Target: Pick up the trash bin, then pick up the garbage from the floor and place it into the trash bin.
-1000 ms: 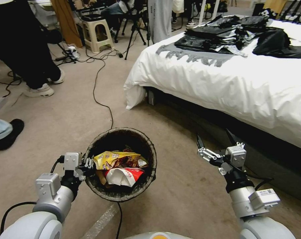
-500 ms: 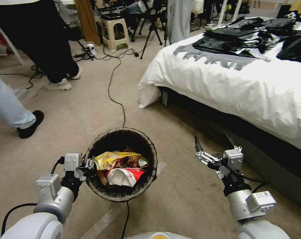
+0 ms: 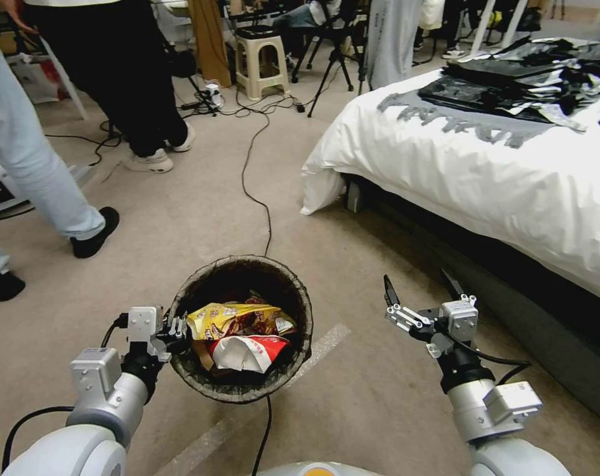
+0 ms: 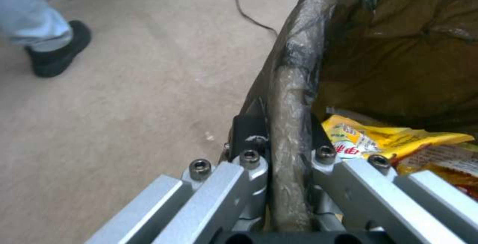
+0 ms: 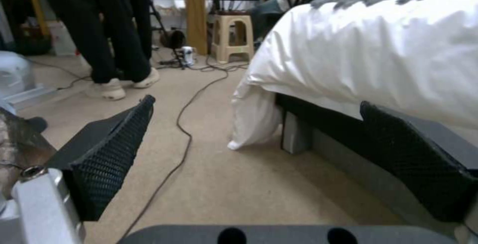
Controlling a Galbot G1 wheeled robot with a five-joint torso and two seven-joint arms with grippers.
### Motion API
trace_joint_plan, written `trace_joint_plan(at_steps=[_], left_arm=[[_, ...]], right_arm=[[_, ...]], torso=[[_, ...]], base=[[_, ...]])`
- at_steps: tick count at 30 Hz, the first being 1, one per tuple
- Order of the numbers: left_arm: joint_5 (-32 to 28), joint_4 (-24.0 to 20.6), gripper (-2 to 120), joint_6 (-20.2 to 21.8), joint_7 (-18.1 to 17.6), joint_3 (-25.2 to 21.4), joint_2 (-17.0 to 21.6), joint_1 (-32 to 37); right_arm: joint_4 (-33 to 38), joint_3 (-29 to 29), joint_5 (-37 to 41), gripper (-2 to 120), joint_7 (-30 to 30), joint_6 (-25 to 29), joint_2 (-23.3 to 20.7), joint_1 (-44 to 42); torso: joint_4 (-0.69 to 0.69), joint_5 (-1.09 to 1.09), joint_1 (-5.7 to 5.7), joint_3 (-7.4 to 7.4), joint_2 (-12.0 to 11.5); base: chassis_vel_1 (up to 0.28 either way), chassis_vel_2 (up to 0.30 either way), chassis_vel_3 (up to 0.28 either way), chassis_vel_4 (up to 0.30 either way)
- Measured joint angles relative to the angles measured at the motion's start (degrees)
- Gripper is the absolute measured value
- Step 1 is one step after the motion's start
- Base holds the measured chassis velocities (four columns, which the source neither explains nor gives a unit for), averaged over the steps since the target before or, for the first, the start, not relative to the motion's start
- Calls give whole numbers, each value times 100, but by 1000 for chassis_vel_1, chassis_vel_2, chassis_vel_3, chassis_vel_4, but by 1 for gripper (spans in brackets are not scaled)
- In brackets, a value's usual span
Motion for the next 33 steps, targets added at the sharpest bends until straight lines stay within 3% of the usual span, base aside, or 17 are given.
trace_joint_plan(at_steps=[33], left_arm=[[11,0,2,-35,-1,-19,-22,-44]], right_arm=[[-97,-31,0,100,14,34,12,28]], torso=[[0,0,0,0,0]], base=[[79,81,81,81]])
